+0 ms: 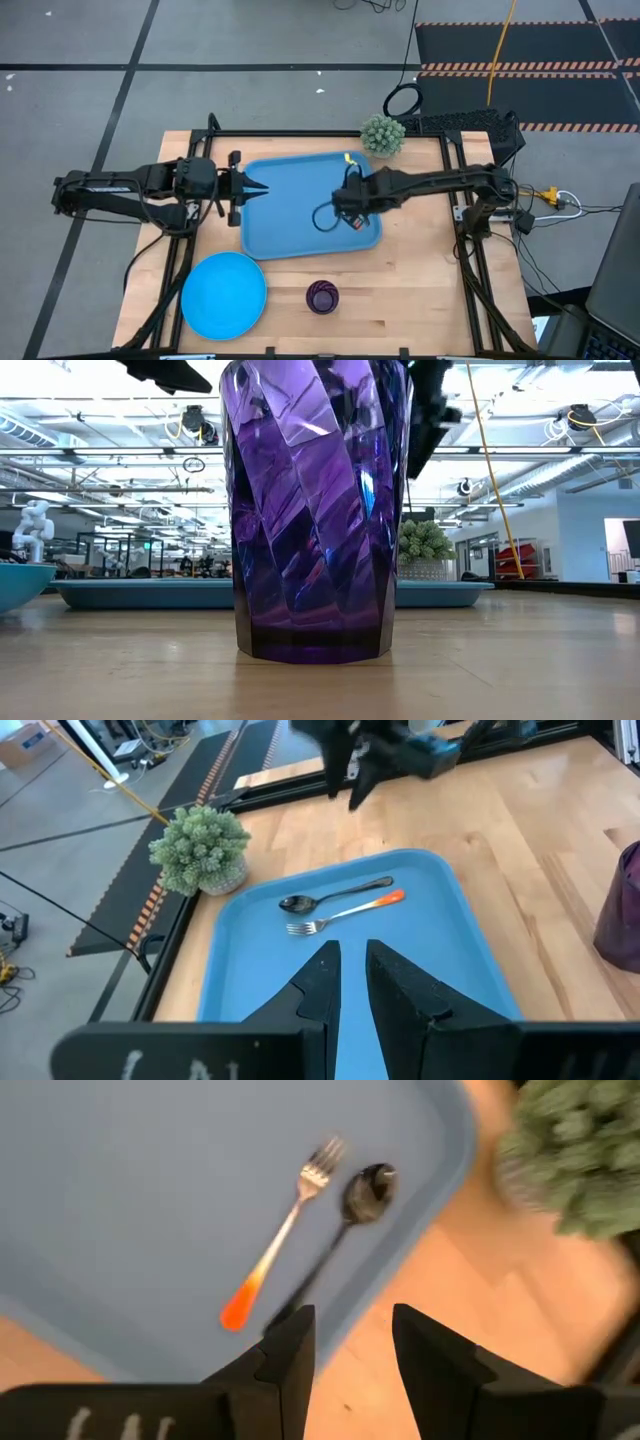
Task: Pick and place plate/cup/fork/spoon on tray
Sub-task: Put the blue plate on the blue tray
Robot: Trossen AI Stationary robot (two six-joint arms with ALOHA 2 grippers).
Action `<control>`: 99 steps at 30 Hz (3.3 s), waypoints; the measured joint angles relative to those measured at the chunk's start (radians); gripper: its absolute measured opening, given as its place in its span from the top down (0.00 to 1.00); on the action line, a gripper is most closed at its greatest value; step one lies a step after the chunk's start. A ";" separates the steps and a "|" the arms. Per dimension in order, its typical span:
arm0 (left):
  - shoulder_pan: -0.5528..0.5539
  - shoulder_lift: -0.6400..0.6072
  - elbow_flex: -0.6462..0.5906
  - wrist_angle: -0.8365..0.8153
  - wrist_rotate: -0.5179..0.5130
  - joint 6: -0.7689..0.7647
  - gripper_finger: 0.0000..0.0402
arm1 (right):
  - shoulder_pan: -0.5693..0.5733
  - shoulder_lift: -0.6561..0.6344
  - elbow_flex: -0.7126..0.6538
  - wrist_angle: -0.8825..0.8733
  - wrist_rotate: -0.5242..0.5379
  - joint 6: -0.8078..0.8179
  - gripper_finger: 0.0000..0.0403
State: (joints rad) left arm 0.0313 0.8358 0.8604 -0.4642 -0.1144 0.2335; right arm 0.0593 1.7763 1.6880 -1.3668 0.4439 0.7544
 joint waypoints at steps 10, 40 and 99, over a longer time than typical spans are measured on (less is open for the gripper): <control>-0.003 0.159 0.002 0.069 0.000 -0.031 0.86 | 0.145 -0.276 -0.341 0.095 0.247 0.057 0.68; -0.320 0.595 0.221 -0.945 0.349 -0.551 0.86 | -0.034 -0.966 -1.104 1.257 0.178 -0.481 0.68; -0.177 0.364 0.018 -0.687 0.433 -1.054 0.99 | -0.025 -0.969 -1.104 1.216 0.182 -0.531 0.68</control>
State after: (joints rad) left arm -0.1454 1.1996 0.8787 -1.1511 0.3186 -0.8202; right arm 0.0345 0.8078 0.5842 -0.1509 0.6262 0.2234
